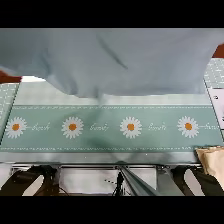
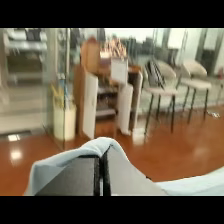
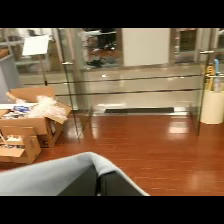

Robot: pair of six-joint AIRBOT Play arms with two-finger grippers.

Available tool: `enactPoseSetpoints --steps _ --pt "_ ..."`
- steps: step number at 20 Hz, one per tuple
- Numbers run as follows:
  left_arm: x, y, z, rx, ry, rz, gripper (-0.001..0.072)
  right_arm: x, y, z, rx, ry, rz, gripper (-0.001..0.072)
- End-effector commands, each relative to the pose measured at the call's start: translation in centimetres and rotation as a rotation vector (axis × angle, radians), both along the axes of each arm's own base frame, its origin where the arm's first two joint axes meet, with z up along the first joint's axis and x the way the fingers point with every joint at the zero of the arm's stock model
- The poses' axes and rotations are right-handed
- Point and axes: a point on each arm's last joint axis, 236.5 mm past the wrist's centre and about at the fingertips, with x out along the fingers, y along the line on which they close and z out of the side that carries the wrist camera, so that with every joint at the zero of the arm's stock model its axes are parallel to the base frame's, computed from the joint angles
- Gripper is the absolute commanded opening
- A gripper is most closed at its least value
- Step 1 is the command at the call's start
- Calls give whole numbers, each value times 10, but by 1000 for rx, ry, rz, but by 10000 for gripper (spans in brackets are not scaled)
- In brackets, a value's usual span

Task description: Fold the shirts.

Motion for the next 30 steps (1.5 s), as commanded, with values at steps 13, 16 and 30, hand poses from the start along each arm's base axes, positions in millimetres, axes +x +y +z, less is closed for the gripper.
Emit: enactPoseSetpoints --steps 13,16,30 --pt "-118 27 -37 57 182 57 27 -106 -5 -29 -151 264 -174 30" --pt "-84 44 -74 113 345 166 27 -96 -18 -70 -153 462 -176 30" --pt "238 1 -324 322 982 32 30 135 -97 -323 83 1196 -13 30"
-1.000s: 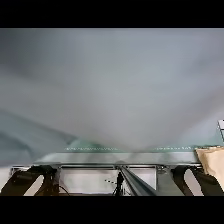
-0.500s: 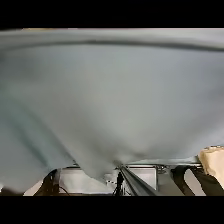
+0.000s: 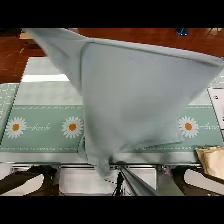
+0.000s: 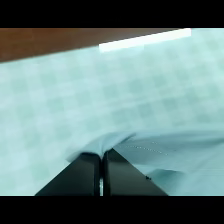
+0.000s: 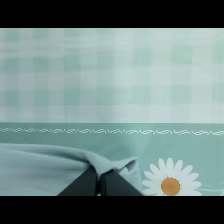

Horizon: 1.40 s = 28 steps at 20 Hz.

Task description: Fold the shirts.

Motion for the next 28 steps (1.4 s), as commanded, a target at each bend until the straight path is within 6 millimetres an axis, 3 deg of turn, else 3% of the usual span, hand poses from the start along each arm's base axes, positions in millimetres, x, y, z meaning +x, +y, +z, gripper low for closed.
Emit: enactPoseSetpoints --steps 1,4,7,9,11,15,18,19,20,21,22,23,26,28 --pt "69 -16 -86 -15 144 -27 30 60 -21 -66 49 68 -36 30" --pt "109 -19 -141 -23 198 -4 30 108 -38 -88 50 -20 -92 30" --pt "137 -32 -169 -92 199 3 30 151 -45 -92 88 -141 -147 30" --pt "152 -45 -179 -162 188 4 30 165 -45 -108 127 -143 -162 30" --pt "162 -54 -192 -189 190 6 30 167 -44 -136 147 -81 -161 30" --pt "151 -69 -243 -165 326 -32 30 151 -35 -192 195 105 -127 30" --pt "131 -78 -276 -138 454 -73 30 138 -29 -209 215 186 -100 32" --pt "127 -77 -279 -134 475 -78 30 137 -26 -207 225 188 -87 97" --pt "122 -73 -278 -130 495 -83 50 133 -19 -203 242 192 -48 243" --pt "116 -66 -275 -124 519 -87 181 126 -15 -197 243 206 4 321" --pt "108 -53 -269 -115 554 -88 384 114 -15 -190 228 236 56 356" --pt "99 -39 -264 -109 593 -86 487 98 -17 -183 200 275 97 362" --pt "68 8 -247 -120 710 -33 484 68 -52 -160 76 313 30 362" --pt "47 27 -238 -118 761 -28 483 49 -70 -141 36 315 -9 369"
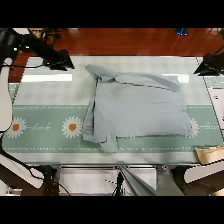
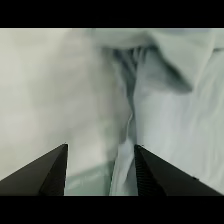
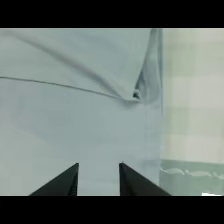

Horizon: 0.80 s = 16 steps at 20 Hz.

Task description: Fold the shirts.

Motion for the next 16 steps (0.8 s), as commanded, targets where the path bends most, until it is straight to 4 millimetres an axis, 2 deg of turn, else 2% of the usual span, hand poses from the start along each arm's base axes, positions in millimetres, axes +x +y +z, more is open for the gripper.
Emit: enactPoseSetpoints --steps 1,3,5,7,10,13,16 --pt "-46 34 12 8 129 -21 483 -38 -24 28 -50 32 -25 438" --pt "-73 36 0 2 185 -52 483 -58 -22 28 18 42 -49 467" --pt "-112 31 -31 -18 286 -64 483 -86 -17 10 75 97 -82 477" --pt "-152 19 -64 -64 350 -50 483 -105 -13 -10 90 88 -118 476" --pt "-203 1 -99 -154 348 -6 484 -122 -12 -31 52 17 -146 475" --pt "-236 -16 -119 -234 355 -4 485 -127 -8 -40 23 -36 -147 475" --pt "-246 -24 -141 -230 387 17 485 -132 -3 -44 37 -24 -147 475"
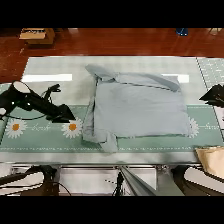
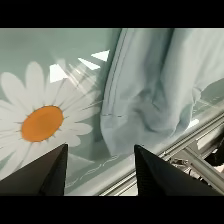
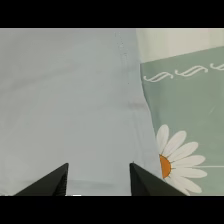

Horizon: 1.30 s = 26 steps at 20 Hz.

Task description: Fold the shirts.

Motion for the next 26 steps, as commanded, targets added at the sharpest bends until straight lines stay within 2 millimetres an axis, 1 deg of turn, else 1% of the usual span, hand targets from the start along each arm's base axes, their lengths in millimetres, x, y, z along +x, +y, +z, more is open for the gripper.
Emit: enactPoseSetpoints --steps 1,4,6,8,10,11,12,13,14,15,16,19,20,21,24,26 --pt "-14 -13 -26 -9 3 23 485 -4 4 -6 -3 -21 -3 475" --pt "-15 -30 -41 -10 4 -8 486 -7 9 -5 18 -10 5 475" --pt "-14 -45 -49 -30 15 -6 485 -9 9 -2 13 -16 7 475" --pt "-7 -66 -47 -97 -3 9 486 -9 9 4 0 -31 7 475" --pt "3 -78 -46 -128 -19 52 476 -10 10 10 -11 -44 7 475" --pt "2 -79 -45 -131 -17 47 309 -11 10 12 -12 -47 7 475" --pt "-4 -81 -43 -145 -9 23 96 -13 11 14 -15 -44 9 475" --pt "-9 -82 -39 -169 -9 -15 31 -18 8 12 -32 -26 12 475" --pt "-15 -82 -35 -190 -3 -40 31 -27 2 8 -57 13 14 475" --pt "-16 -80 -32 -202 7 -42 31 -36 -5 2 -86 53 10 475" --pt "-16 -78 -30 -209 11 -34 30 -48 -9 -7 -85 96 1 475" --pt "-10 -70 -28 -212 7 -5 31 -84 -4 -41 0 208 -52 478" --pt "-9 -69 -28 -215 9 1 30 -96 -2 -55 26 236 -78 526" --pt "-9 -67 -27 -218 12 4 30 -103 -1 -66 47 250 -106 581" --pt "-9 -67 -27 -218 9 3 31 -117 3 -93 78 259 -137 584" --pt "-9 -68 -26 -222 -2 -7 31 -118 2 -103 71 253 -149 576"
